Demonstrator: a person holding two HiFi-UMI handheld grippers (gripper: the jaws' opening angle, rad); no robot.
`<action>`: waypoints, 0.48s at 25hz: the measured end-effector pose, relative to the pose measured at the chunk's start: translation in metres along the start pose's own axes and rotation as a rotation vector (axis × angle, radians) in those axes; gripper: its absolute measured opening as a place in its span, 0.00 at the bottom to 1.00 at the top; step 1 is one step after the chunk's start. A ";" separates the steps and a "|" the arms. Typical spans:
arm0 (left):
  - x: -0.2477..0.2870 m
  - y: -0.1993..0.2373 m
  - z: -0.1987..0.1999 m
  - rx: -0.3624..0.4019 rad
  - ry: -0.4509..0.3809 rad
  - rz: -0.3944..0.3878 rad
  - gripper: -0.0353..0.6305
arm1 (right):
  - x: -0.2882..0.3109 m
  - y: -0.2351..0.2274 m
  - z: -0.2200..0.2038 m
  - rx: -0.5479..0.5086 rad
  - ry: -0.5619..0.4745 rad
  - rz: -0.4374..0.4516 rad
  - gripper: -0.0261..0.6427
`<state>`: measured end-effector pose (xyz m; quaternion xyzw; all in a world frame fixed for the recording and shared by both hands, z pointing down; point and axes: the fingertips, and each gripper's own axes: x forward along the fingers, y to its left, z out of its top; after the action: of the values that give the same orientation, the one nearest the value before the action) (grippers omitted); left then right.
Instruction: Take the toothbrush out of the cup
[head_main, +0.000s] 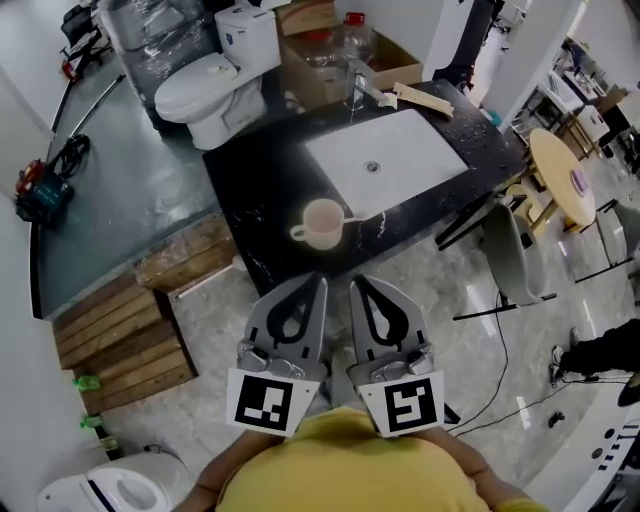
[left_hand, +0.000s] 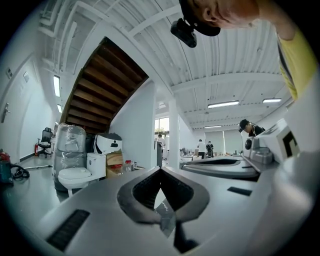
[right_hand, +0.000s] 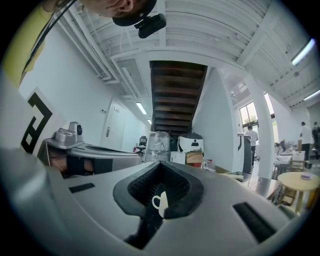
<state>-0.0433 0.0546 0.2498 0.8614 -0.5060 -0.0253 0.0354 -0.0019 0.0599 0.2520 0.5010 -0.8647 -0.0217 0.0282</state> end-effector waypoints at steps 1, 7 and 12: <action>0.002 0.002 -0.001 -0.004 0.002 -0.001 0.07 | 0.003 -0.002 -0.001 0.001 0.006 -0.001 0.06; 0.021 0.017 -0.004 -0.016 0.017 0.011 0.07 | 0.027 -0.011 -0.005 0.005 0.022 0.010 0.06; 0.045 0.025 -0.008 -0.019 0.033 0.023 0.07 | 0.046 -0.030 -0.013 0.012 0.037 0.014 0.06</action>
<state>-0.0429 0.0031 0.2599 0.8555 -0.5150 -0.0153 0.0522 0.0017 0.0047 0.2645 0.4954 -0.8677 -0.0072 0.0411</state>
